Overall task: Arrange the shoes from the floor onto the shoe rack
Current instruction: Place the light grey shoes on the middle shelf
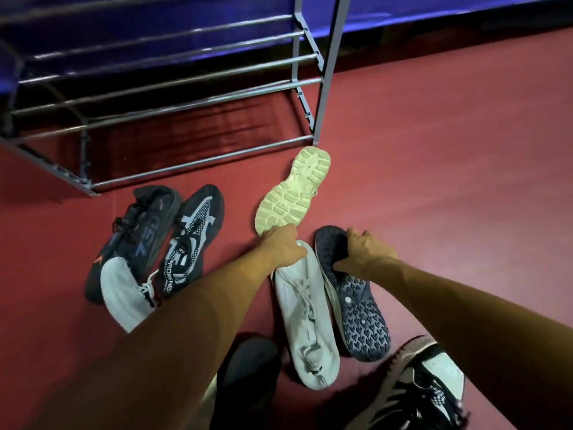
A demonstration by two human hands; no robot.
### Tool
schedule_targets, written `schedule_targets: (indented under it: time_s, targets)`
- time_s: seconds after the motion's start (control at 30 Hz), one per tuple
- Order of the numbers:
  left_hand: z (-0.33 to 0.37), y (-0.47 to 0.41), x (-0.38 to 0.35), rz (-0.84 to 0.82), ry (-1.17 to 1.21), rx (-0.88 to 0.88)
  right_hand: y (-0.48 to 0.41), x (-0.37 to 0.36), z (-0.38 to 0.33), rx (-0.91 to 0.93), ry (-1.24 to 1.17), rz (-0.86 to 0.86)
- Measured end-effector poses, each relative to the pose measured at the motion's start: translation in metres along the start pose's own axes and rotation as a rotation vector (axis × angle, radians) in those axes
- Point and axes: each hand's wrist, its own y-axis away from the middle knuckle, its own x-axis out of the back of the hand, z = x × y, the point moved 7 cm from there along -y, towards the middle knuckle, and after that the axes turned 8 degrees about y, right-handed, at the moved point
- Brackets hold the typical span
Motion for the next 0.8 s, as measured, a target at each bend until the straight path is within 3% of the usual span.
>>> schedule_targets:
  time_s: [0.2, 0.37, 0.6, 0.8]
  targets:
    - [0.017, -0.012, -0.016, 0.130, -0.155, 0.026, -0.016, -0.009, 0.023, -0.043, -0.082, -0.057]
    - [0.023, -0.017, -0.029, 0.059, -0.226, 0.026, -0.028, -0.022, 0.032, 0.022, -0.210, -0.172]
    - [0.030, -0.012, -0.023, 0.012, -0.024, 0.097, -0.034, -0.002, 0.022, 0.046, -0.141, -0.154]
    - [0.057, 0.007, 0.034, 0.139, 0.317, -0.003, -0.022, 0.065, 0.006, 0.081, -0.244, -0.052]
